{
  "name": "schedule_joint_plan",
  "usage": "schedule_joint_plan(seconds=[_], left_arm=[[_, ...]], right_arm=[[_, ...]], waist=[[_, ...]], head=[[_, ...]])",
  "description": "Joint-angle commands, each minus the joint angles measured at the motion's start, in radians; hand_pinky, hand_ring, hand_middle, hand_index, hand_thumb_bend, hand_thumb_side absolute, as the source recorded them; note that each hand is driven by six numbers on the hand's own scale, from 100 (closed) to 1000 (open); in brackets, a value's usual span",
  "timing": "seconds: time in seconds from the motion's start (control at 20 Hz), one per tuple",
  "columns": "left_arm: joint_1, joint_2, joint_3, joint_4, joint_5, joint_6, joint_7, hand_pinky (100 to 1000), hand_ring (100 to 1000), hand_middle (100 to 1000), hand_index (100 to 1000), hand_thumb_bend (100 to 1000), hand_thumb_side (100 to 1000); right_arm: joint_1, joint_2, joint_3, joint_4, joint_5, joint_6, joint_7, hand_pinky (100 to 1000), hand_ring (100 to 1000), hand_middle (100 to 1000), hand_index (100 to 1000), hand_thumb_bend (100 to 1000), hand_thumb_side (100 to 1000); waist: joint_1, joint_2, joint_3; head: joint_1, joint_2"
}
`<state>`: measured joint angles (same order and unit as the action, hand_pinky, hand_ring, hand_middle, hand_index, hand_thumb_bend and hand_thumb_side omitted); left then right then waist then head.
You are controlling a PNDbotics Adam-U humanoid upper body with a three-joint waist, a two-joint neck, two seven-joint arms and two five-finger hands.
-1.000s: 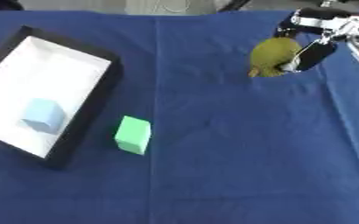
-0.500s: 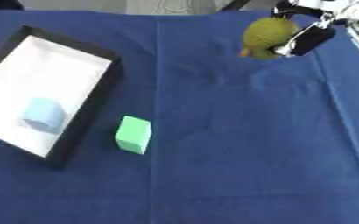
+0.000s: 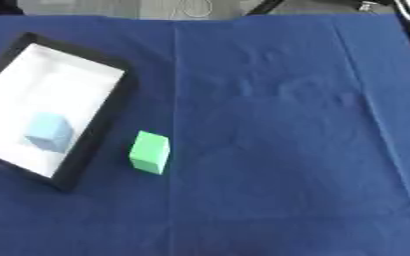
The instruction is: Pick up objects on the table and place them in the box.
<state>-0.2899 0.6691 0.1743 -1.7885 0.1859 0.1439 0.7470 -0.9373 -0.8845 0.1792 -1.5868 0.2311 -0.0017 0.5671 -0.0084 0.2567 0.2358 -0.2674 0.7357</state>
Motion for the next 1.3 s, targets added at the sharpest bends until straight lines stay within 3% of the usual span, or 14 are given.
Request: schedule_joint_plan(seconds=[0.05, 0.4, 0.6, 0.95, 1.3], left_arm=[[-0.002, 0.042, 0.007, -0.010, -0.009, 0.001, -0.002, 675, 790, 847, 873, 561, 589], [0.010, 0.040, 0.016, -0.007, -0.011, 0.000, 0.008, 675, 790, 847, 872, 562, 588], [0.010, 0.035, 0.017, -0.006, -0.011, -0.002, 0.010, 675, 789, 847, 872, 562, 589], [-0.003, 0.029, 0.025, -0.013, -0.011, -0.008, 0.015, 677, 790, 847, 870, 564, 587], [-0.019, 0.030, 0.039, -0.021, -0.018, -0.011, 0.026, 681, 791, 848, 870, 566, 582]], right_arm=[[-0.079, 0.059, 0.015, 0.028, 0.033, 0.005, 0.028, 823, 649, 390, 560, 229, 100], [-0.275, 0.252, 0.071, 0.165, 0.100, -0.013, 0.082, 823, 649, 394, 565, 225, 100], [-0.362, 0.368, 0.074, 0.231, 0.133, -0.015, 0.075, 825, 646, 391, 566, 213, 100], [-0.405, 0.553, 0.101, 0.317, 0.238, -0.028, 0.069, 817, 641, 394, 564, 223, 100], [-0.386, 0.643, 0.129, 0.401, 0.394, -0.055, 0.052, 803, 638, 403, 563, 257, 100]], waist=[[0.000, -0.046, 0.004], [0.000, -0.054, 0.002], [0.001, -0.053, 0.005], [0.000, -0.043, 0.021], [-0.006, -0.033, 0.055]], head=[[-0.009, 0.005], [-0.017, 0.010], [-0.034, 0.006], [-0.052, -0.010], [-0.074, -0.005]])
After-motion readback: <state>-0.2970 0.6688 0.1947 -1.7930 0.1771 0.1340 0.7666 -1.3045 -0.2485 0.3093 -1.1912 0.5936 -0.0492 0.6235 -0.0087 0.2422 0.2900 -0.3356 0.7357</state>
